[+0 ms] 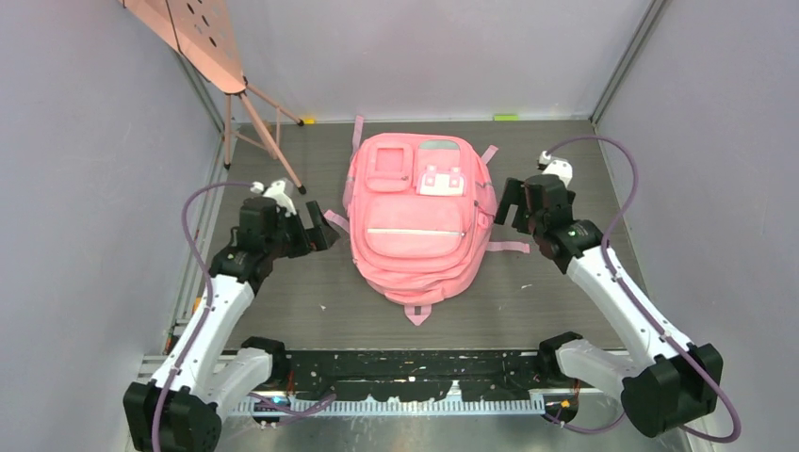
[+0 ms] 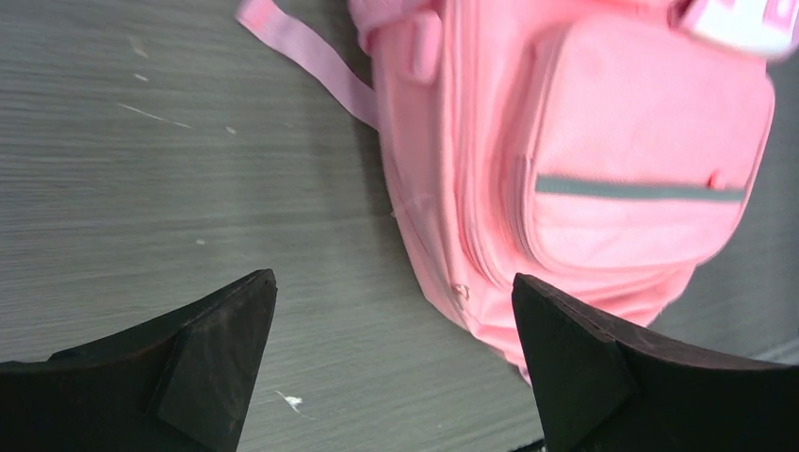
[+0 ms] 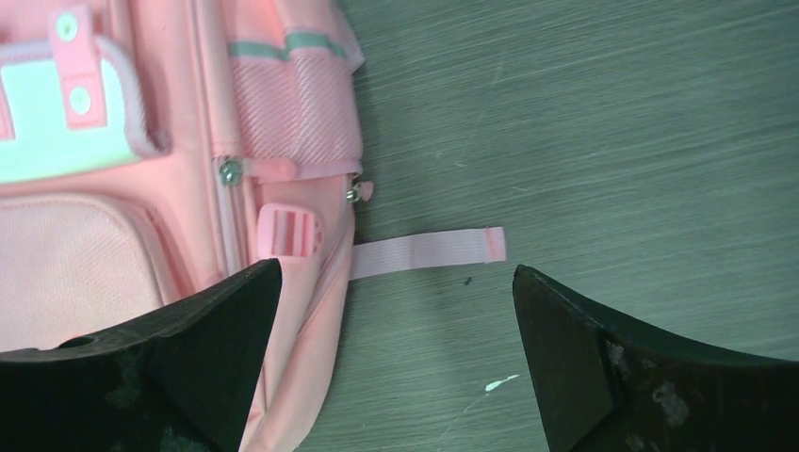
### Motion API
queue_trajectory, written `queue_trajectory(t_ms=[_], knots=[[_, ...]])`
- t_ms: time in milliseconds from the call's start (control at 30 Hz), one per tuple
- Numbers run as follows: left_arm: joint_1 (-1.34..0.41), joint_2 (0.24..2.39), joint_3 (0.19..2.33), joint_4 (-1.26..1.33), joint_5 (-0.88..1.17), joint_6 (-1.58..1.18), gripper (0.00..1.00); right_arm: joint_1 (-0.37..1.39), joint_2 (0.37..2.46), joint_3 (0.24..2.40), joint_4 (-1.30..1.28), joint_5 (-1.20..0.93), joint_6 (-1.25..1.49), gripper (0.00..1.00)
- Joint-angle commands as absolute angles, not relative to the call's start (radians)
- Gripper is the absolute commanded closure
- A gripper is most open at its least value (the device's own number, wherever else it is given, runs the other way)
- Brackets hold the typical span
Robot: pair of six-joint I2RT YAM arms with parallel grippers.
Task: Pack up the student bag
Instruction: Reset both arms
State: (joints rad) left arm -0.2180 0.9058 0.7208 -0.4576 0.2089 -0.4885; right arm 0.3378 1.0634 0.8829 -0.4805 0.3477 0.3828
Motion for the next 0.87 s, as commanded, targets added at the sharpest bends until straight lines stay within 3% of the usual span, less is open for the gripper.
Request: queue_trajectory(t_ms=[0,300,533,833], knots=[[-0.096,0.893,0.862,-0.581,0.199,-0.424,0.00,0.249,0.977,0.978,-0.600,0.372,0.439,0.00],[-0.077,0.804,1.167,-0.762,-0.039,-0.265,0.00,0.186,0.780,0.999,-0.549,0.411,0.348,0.00],[-0.080,0.687,1.090,-0.696,-0.074,-0.245,0.00,0.186,0.608,0.865,-0.409,0.440,0.309,0.00],[-0.080,0.671,1.063,-0.697,-0.072,-0.245,0.00,0.185,0.595,0.866,-0.419,0.449,0.297,0.00]])
